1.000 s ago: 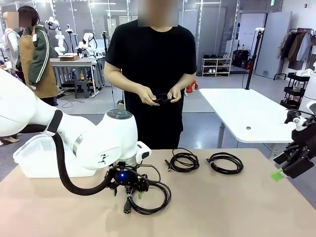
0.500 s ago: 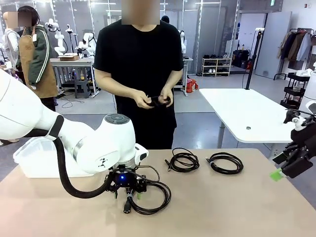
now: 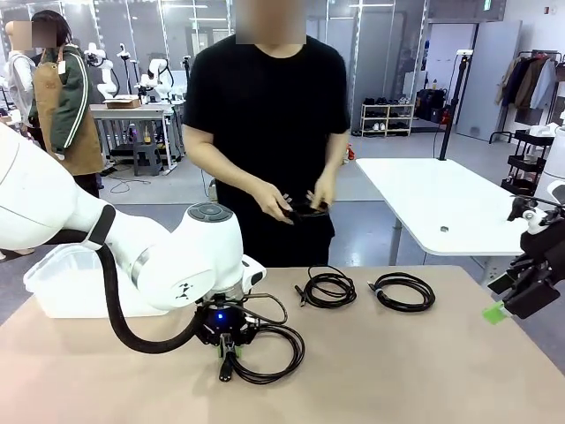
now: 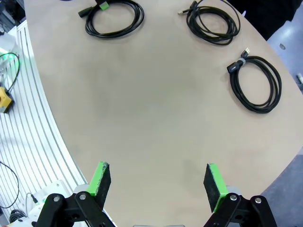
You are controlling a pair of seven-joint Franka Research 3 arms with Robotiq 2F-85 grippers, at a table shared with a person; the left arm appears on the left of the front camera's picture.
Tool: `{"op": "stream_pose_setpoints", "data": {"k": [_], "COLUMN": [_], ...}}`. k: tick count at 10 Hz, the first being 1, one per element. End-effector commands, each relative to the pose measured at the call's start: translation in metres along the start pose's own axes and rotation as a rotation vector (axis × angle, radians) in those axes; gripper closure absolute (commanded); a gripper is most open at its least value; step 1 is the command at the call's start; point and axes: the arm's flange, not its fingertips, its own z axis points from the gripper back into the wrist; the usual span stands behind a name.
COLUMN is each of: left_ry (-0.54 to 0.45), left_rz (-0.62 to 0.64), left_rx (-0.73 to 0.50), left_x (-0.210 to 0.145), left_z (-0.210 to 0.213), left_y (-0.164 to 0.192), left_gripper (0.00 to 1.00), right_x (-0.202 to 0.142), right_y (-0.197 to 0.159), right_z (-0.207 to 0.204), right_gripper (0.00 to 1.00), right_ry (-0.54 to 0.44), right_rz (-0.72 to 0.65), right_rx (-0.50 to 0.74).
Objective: Organize and store the cables.
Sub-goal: Place the Power Cable into the Organizing box.
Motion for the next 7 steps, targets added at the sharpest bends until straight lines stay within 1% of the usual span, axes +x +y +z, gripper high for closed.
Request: {"op": "stream_pose_setpoints", "data": {"k": [1, 2, 4, 5, 6, 7], "left_ry": [-0.029, -0.033, -0.059, -0.068, -0.103, -0.092], "left_rz": [0.019, 0.023, 0.035, 0.003, -0.058, -0.099], "left_rx": [0.008, -0.009, -0.063, -0.08, -0.099, -0.124], "left_x": [-0.002, -0.002, -0.006, -0.005, -0.003, 0.0], "left_z": [-0.006, 0.004, 0.043, 0.061, 0.083, 0.099], "left_y": [-0.005, -0.002, 0.01, 0.019, 0.03, 0.041], "left_gripper": [1.0, 1.0, 1.0, 1.0, 1.0, 1.0], "right_x": [0.0, 0.0, 0.0, 0.0, 0.0, 0.0], "right_y": [-0.001, -0.001, -0.001, -0.001, -0.001, -0.001], "right_z": [-0.001, -0.001, -0.001, -0.001, -0.001, -0.001], "right_gripper": [0.0, 0.0, 0.0, 0.0, 0.0, 0.0], "right_ry": [-0.007, -0.007, -0.007, -0.007, -0.007, -0.007], "right_rz": [0.005, 0.005, 0.005, 0.005, 0.005, 0.005], "right_rx": [0.008, 0.008, 0.008, 0.008, 0.008, 0.008]}}
